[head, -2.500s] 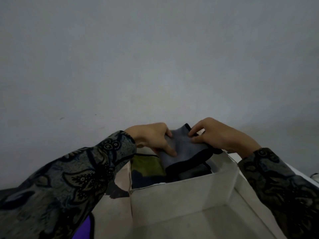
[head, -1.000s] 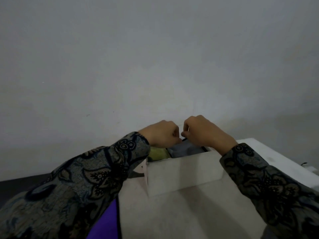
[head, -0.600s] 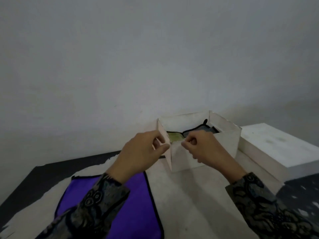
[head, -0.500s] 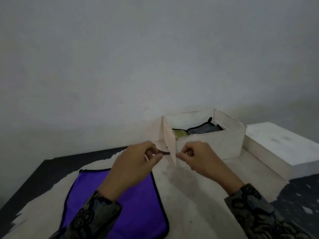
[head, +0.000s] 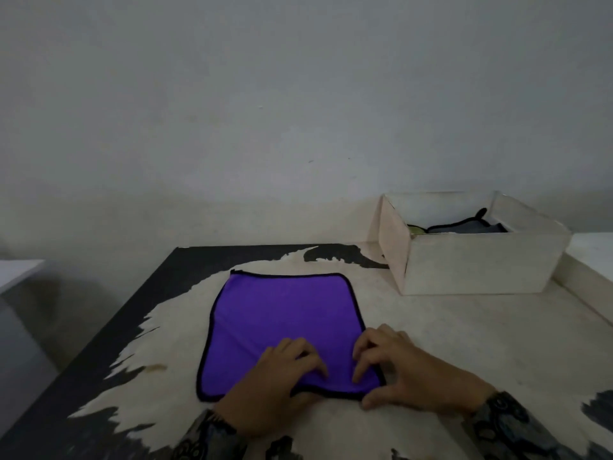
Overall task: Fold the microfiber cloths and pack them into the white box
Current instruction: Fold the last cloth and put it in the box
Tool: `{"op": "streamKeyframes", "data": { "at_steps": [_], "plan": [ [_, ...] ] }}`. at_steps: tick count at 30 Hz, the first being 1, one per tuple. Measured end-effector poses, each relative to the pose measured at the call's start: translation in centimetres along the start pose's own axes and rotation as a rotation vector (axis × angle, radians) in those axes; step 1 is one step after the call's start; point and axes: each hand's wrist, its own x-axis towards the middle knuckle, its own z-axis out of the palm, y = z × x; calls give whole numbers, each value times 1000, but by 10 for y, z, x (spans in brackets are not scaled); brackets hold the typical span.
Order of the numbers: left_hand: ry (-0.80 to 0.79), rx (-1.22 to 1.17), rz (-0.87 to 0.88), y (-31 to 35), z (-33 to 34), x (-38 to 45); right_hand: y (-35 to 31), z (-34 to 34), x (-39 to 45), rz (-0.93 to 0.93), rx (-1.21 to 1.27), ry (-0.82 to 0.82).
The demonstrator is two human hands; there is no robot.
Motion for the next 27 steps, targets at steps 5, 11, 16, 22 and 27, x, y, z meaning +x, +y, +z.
{"op": "streamKeyframes", "data": {
  "at_steps": [5, 11, 16, 22, 27],
  "plan": [
    [155, 182, -10, -24, -7, -6, 9, 1, 4, -52, -172, 97],
    [383, 50, -190, -71, -31, -42, 34, -6, -4, 47, -300, 299],
    [447, -121, -120, -67, -44, -66, 34, -16, -15, -19, -61, 375],
    [238, -314, -177, -65, -44, -106, 12, -25, -25, -19, 278, 190],
    [136, -458, -238, -46, -62, -133, 3, -33, -26, 3, 461, 140]
  ]
}}
